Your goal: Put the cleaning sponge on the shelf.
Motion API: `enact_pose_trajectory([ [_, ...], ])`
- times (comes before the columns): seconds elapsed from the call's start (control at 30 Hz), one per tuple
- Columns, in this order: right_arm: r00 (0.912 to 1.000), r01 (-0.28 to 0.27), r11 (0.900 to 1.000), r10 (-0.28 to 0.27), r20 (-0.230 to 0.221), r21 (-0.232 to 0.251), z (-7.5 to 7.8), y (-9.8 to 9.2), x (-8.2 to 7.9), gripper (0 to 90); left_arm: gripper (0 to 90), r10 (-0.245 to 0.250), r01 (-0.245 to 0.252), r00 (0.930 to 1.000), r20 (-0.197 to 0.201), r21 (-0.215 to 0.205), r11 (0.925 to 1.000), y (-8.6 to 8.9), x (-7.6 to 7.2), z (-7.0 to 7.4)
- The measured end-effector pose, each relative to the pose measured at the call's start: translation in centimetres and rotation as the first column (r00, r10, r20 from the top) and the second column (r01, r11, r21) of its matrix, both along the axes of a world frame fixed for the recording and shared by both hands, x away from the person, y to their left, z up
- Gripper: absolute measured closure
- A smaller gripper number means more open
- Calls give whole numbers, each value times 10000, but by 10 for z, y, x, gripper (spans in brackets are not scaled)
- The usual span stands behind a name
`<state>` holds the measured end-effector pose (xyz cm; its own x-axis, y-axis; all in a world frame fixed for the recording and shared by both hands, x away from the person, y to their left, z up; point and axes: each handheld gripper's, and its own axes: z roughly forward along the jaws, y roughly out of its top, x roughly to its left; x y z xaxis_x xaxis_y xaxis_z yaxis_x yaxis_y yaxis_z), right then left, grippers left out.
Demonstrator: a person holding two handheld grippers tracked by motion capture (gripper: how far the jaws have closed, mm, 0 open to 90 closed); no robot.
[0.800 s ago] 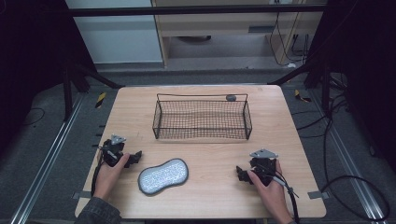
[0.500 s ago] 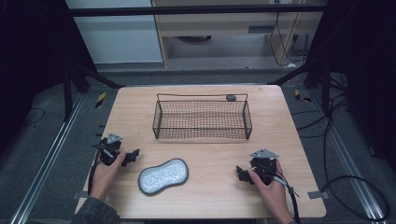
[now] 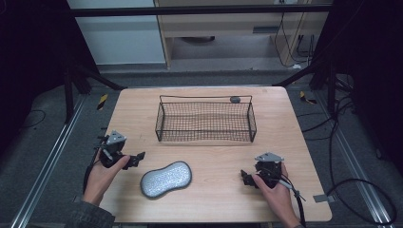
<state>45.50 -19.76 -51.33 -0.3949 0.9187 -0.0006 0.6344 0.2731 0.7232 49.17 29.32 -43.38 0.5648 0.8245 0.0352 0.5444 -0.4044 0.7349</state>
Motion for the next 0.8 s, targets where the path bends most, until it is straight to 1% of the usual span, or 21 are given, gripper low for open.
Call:
enact_pose_trajectory([
  [0.07, 10000, -10, 10000, 10, 2, -1, 0, 0, 0, 6, 30, -338, 340, 9994, -100, 181, 9993, -4, -2, 3],
  [0.1, 10000, -17, 10000, 17, 6, -3, 0, 0, 0, 6, 30, -567, 574, 9981, -227, 290, 9979, -8, -3, 4],
  [0.13, 10000, -17, 10000, 17, 6, -3, 0, 0, 0, 6, 29, -567, 574, 9981, -227, 290, 9979, -8, -3, 4],
  [0.17, 10000, -23, 10000, 23, 5, -3, 0, 0, 0, 6, 30, -834, 854, 9958, -388, 522, 9950, -14, -5, 6],
  [0.2, 10000, -23, 10000, 23, 5, -3, 0, 0, 0, 6, 30, -834, 854, 9958, -388, 522, 9950, -14, -5, 6],
  [0.23, 10000, -23, 10000, 23, -28, 27, 0, 0, -1, 6, 30, -1102, 1137, 9925, -531, 671, 9913, -20, -7, 7],
  [0.27, 10000, -28, 10000, 28, -14, 19, 0, 0, -1, 7, 32, -1102, 1137, 9925, -531, 671, 9913, -20, -7, 7],
  [0.3, 10000, -54, 10000, 54, 15, -9, 0, -1, -1, 6, 35, -1290, 1337, 9899, -590, 857, 9873, -26, -9, 7],
  [0.33, 10000, -54, 10000, 54, 15, -9, 0, -1, -1, 6, 35, -1290, 1337, 9899, -590, 857, 9873, -26, -9, 7],
  [0.37, 10000, -60, 10000, 60, 6, 7, 0, -1, -1, 6, 35, -1399, 1456, 9882, -620, 996, 9843, -32, -10, 7],
  [0.43, 10000, -66, 10000, 66, 8, 3, 0, -1, -1, 6, 34, -1403, 1464, 9881, -631, 1054, 9836, -34, -10, 7],
  [0.47, 10000, -85, 10000, 85, 4, -12, 0, -1, -1, 6, 36, -1555, 1629, 9854, -700, 1165, 9797, -39, -10, 6],
  [0.53, 9999, -115, 9999, 115, -10, 4, 0, -1, -1, 6, 45, -1783, 1869, 9809, -775, 1228, 9747, -43, -11, 6],
  [0.57, 9999, -115, 9999, 115, -10, 4, 0, -1, -1, 6, 45, -1783, 1869, 9809, -775, 1228, 9747, -43, -11, 6],
  [0.6, 9999, -129, 9999, 129, -14, -22, 0, -1, -1, 6, 50, -1987, 2093, 9759, -898, 1304, 9691, -48, -13, 6],
  [0.67, 9999, -134, 9999, 134, -10, -18, 0, -1, -1, 6, 66, -2248, 2365, 9693, -992, 1295, 9630, -53, -15, 6],
  [0.73, 9999, -136, 9999, 136, 0, -13, 0, -1, -1, 6, 76, -2499, 2630, 9626, -1049, 1393, 9547, -57, -16, 6],
  [0.77, 9999, -146, 9999, 146, -1, -13, 0, -1, -1, 6, 77, -2574, 2706, 9608, -1032, 1458, 9516, -59, -17, 6],
  [0.8, 9999, -155, 9999, 155, -1, -11, 0, -2, -1, 6, 81, -2604, 2736, 9601, -1021, 1489, 9503, -60, -17, 6],
])
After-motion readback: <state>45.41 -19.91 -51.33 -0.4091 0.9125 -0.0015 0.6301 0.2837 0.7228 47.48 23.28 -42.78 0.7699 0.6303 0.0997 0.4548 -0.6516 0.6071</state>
